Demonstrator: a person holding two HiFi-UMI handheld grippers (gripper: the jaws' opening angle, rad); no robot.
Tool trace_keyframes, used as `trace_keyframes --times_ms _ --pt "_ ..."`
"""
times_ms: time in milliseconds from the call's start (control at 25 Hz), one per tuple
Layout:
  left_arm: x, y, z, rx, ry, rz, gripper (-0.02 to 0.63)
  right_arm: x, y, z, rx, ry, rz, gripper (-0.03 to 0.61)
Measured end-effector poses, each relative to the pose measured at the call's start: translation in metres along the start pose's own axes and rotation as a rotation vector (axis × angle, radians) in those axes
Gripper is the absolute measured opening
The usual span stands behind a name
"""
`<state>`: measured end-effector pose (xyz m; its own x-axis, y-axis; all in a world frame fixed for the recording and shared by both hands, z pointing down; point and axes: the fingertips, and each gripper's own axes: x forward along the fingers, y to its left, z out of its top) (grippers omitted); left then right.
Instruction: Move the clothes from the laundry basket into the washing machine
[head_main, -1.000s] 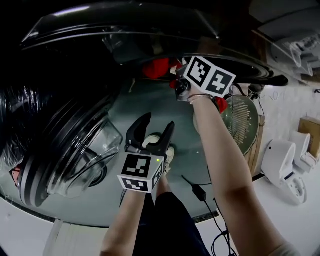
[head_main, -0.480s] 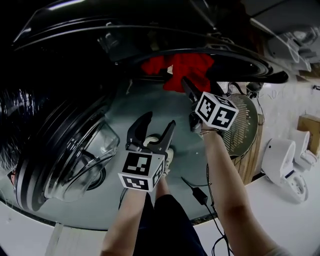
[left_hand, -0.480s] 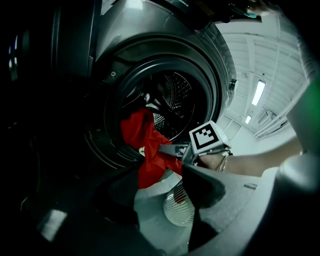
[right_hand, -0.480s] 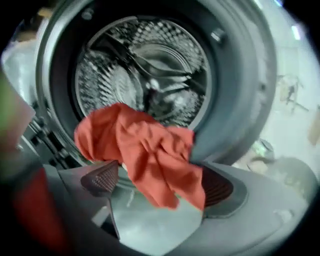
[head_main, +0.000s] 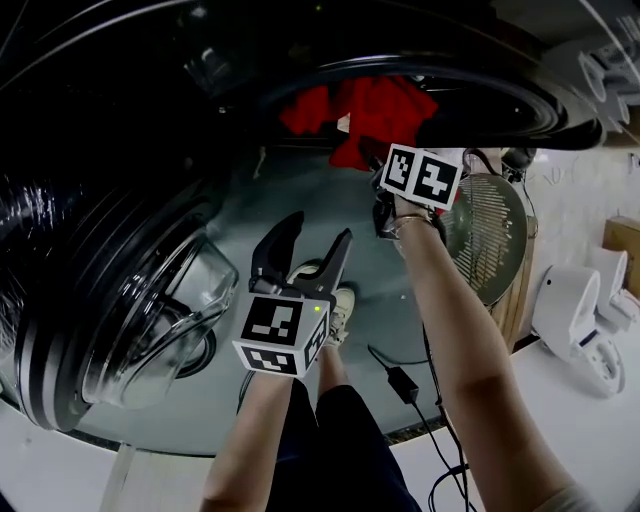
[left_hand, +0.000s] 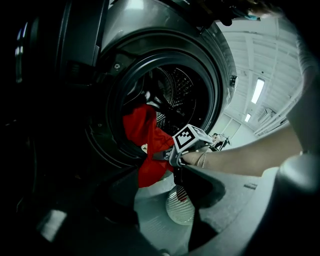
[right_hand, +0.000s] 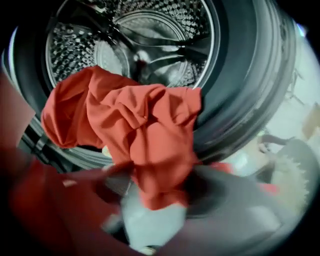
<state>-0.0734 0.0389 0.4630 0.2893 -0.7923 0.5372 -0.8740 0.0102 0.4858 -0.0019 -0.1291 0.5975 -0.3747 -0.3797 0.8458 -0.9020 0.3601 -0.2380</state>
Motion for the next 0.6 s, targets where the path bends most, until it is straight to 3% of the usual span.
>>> trace_keyframes --times_ms 40,120,280,600 --pt "0.001 0.001 0.001 -0.001 -0.002 0.001 0.259 -0.003 -0.001 0.000 0.003 0.011 -0.020 0.259" --pt "0.001 0.002 0.004 -0.002 -0.006 0.001 0.259 -0.012 0.003 0.002 -0.022 0.006 -0.038 0.168" --pt "-0.002 0.002 0.012 -0.002 -0.022 0.003 0.259 -0.030 0.027 0.022 -0.038 -0.094 0.041 0.144" --pt "-0.005 0.003 0.024 -0.006 -0.049 0.026 0.259 -0.060 0.095 0.110 -0.117 -0.373 0.231 0.143"
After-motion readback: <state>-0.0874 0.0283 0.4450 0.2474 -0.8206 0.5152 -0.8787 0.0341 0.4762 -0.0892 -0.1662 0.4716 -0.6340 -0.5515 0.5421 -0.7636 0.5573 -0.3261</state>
